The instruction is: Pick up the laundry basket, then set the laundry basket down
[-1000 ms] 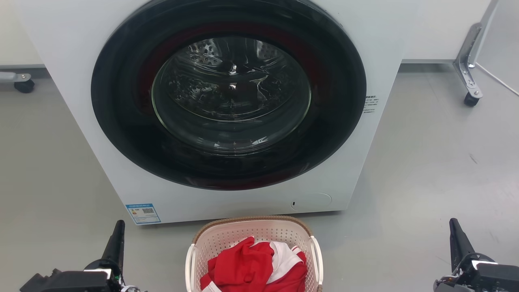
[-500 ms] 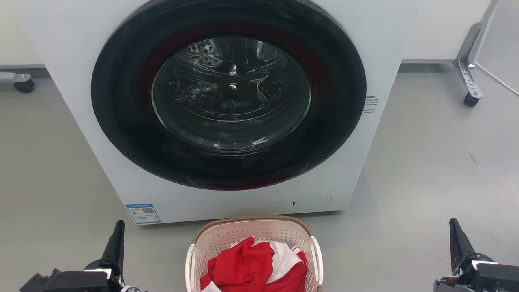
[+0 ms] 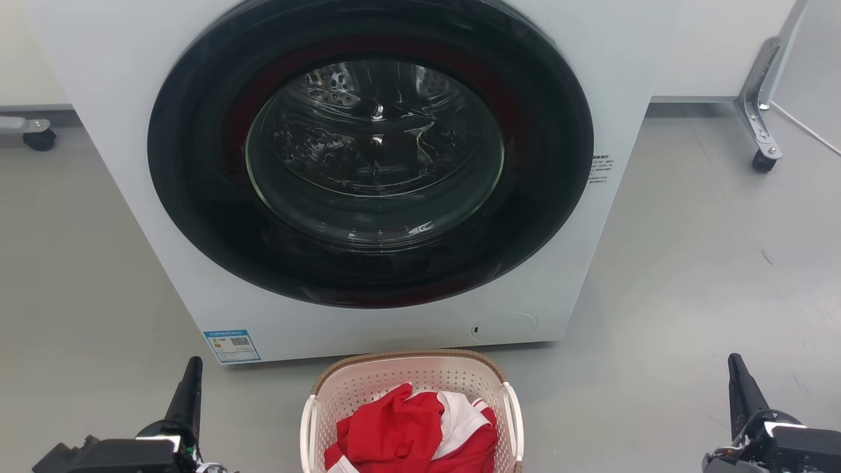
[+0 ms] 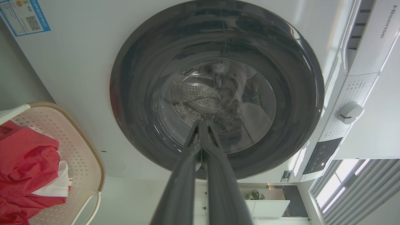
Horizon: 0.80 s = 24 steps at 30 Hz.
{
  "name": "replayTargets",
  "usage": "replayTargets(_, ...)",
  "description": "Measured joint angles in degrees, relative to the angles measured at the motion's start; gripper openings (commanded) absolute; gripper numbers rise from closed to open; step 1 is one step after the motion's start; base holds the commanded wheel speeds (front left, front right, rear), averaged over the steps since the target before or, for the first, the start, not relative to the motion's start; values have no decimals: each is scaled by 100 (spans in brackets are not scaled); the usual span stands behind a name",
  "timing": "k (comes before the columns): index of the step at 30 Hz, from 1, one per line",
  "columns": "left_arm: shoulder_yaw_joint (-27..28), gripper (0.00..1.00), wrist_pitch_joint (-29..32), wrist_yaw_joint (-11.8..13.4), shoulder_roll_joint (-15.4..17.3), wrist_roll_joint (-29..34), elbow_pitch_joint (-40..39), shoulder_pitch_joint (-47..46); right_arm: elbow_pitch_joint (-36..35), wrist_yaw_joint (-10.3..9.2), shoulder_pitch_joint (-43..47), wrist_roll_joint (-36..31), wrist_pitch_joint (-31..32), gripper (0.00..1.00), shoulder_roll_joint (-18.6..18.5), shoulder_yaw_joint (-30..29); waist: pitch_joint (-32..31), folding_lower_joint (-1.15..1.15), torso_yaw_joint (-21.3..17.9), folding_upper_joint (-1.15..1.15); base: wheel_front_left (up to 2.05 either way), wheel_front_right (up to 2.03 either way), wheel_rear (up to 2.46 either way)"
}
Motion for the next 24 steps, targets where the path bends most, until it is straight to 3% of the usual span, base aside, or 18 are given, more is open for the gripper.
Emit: replayTargets(24, 0, 0, 0, 0, 0, 0, 0, 0, 0, 0, 0, 0, 0, 0, 1, 0, 0, 0, 0, 0, 0, 0, 0)
